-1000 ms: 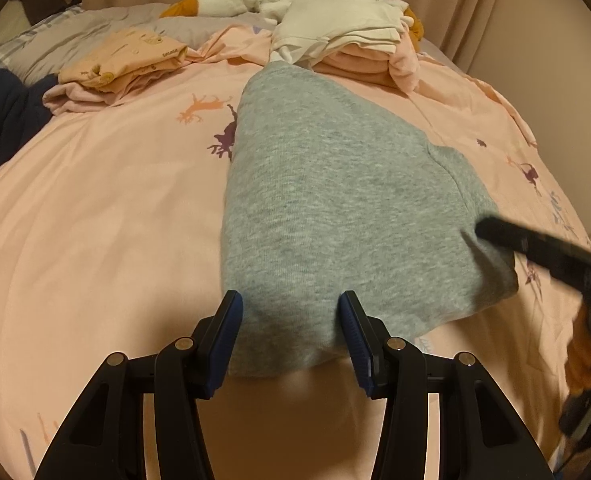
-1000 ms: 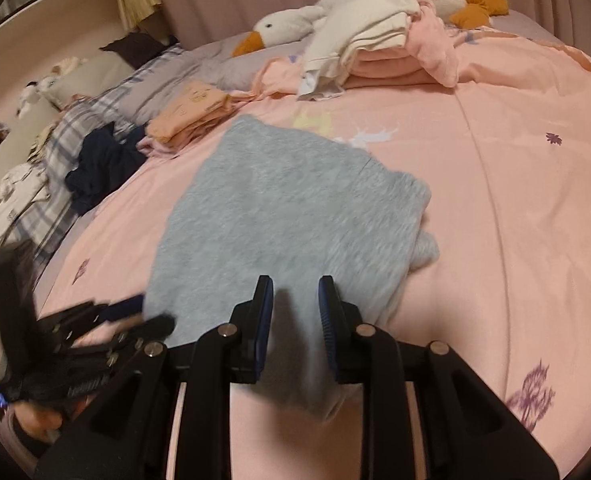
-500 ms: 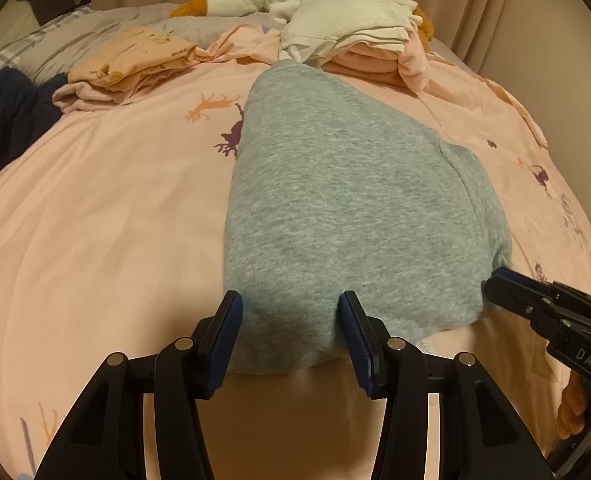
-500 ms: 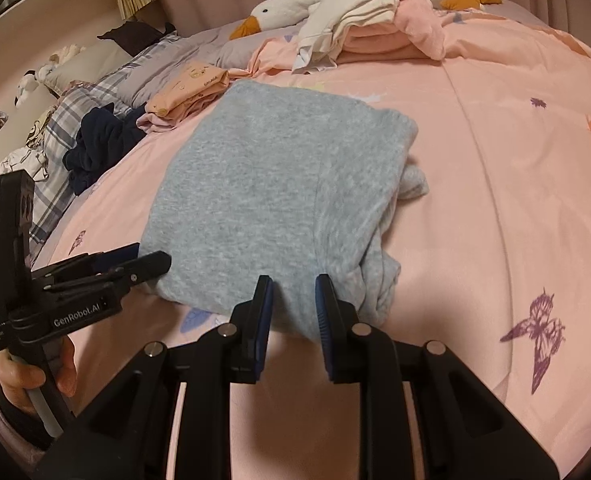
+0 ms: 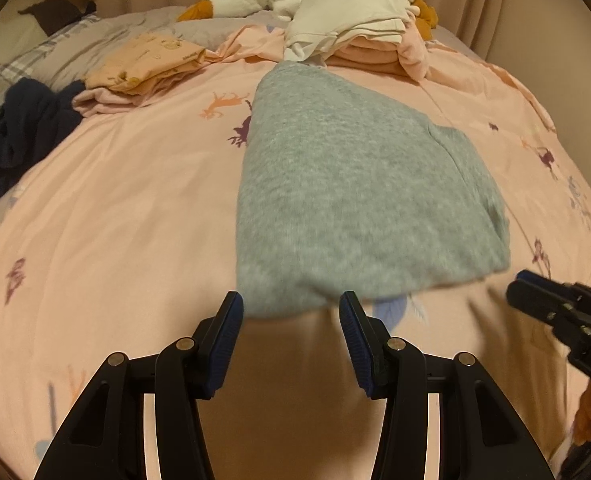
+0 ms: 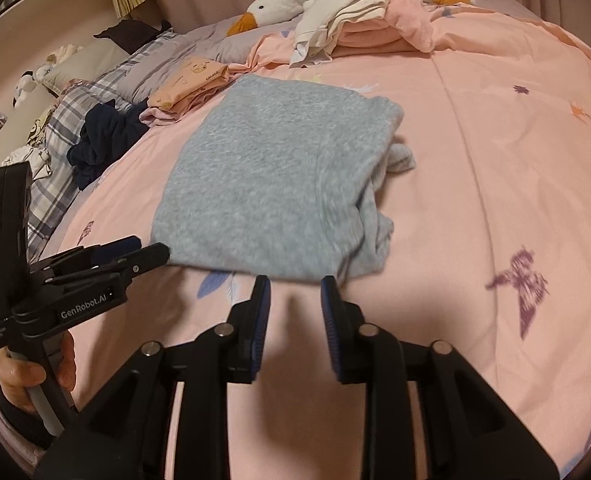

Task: Fold small clothes

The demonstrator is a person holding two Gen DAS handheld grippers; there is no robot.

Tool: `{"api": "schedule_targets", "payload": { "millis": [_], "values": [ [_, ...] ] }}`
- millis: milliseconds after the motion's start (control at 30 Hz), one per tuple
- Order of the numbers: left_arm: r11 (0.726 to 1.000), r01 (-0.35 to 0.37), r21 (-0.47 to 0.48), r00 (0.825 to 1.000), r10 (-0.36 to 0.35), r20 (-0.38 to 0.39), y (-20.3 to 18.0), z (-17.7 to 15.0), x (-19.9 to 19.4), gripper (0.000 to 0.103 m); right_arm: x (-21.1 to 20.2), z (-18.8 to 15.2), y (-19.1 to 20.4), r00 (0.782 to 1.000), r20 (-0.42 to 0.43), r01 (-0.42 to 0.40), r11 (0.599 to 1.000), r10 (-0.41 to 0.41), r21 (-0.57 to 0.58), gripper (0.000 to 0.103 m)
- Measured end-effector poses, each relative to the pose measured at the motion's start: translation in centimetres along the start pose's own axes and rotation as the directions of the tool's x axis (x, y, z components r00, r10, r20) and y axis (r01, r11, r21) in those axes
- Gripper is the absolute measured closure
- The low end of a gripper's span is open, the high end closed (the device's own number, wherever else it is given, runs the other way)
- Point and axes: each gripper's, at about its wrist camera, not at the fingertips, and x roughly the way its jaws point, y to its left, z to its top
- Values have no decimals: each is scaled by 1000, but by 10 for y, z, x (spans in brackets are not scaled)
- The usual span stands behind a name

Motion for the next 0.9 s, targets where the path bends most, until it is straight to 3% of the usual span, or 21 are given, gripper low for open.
{"api": "schedule_targets", "payload": {
  "millis": [67, 100, 200, 400, 500, 633, 700, 900],
  "values": [
    [1000, 0, -2, 1000, 0, 4, 0, -4, -12, 50, -12, -4, 4, 1000, 10, -2, 1000, 2, -7, 63],
    [1000, 0, -3, 1000, 0, 8, -1, -5, -17, 44, -17, -6, 7, 1000, 15, 6, 1000, -6, -15, 50],
    [1000, -10, -15, 999, 10, 44, 0, -8, -40, 31, -39, -9, 18, 996, 62, 71, 996, -68, -47, 28],
    [999, -38, -35, 992, 42, 118, -1, -9, -87, 19, -72, -2, 27, 987, 129, 99, 994, -93, -41, 3],
    [997, -48, -53, 987, 56, 148, -1, -9, -106, 9, -89, 1, 31, 982, 161, 102, 994, -97, -23, 0],
    [989, -126, -74, 981, 136, 137, -4, -9, -119, 9, -110, 2, 41, 970, 211, 135, 990, -125, -36, 0],
    [989, -127, -77, 981, 136, 137, -5, -13, -118, 9, -112, -1, 44, 967, 221, 140, 989, -127, -42, 0],
    [990, -112, -88, 990, 119, 79, -5, -24, -108, 9, -90, -9, 36, 970, 159, 188, 982, -183, -17, 0]
  ]
}}
